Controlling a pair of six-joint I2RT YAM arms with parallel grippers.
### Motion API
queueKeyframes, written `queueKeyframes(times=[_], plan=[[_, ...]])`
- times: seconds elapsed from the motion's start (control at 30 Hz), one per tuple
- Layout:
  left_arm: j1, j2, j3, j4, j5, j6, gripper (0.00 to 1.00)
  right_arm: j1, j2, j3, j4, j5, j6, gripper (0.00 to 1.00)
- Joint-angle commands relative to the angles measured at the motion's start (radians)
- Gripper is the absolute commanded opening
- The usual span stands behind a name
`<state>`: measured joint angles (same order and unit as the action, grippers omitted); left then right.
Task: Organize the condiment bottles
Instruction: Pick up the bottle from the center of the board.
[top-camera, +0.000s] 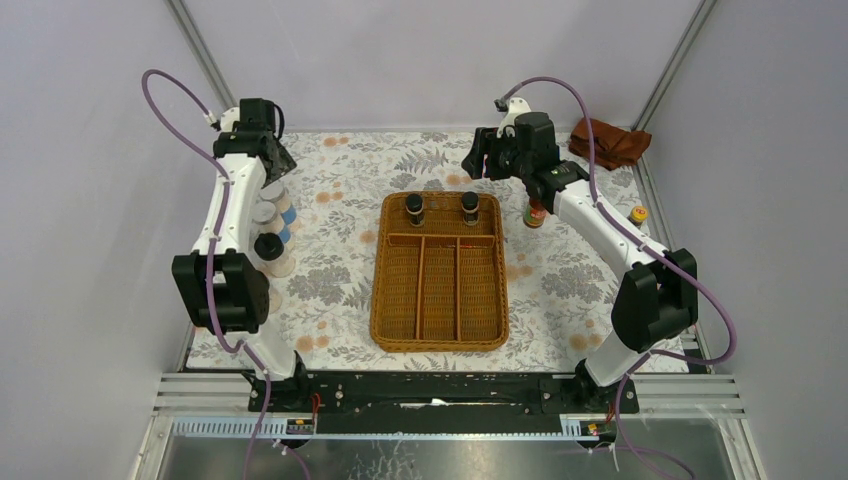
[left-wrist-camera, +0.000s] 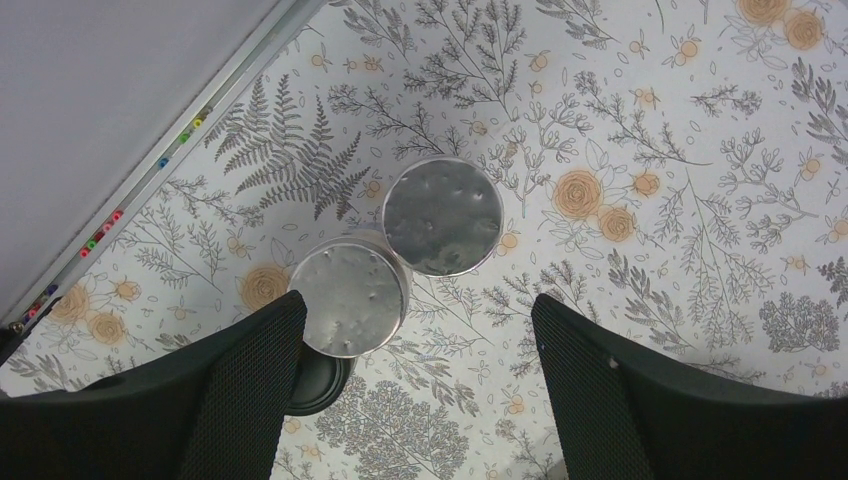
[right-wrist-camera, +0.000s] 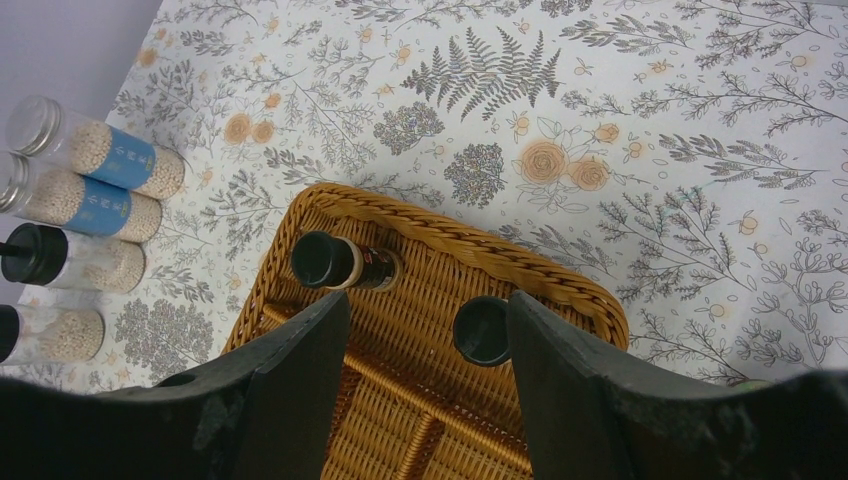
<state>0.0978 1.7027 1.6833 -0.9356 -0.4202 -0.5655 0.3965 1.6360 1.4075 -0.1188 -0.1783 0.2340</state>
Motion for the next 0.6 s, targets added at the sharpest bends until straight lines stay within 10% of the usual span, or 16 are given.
queueKeyframes(times=[0.0,0.57], plan=[[0.023,0.03,-0.019,0.061,0.074,0.058,0.88,-0.005,-0.047,-0.005,0.059,-0.026,0.013,0.66],[0.062,0.127,-0.033,0.141,0.141,0.124,0.82,-0.005,-0.001,0.012,0.075,-0.032,0.007,0.66]])
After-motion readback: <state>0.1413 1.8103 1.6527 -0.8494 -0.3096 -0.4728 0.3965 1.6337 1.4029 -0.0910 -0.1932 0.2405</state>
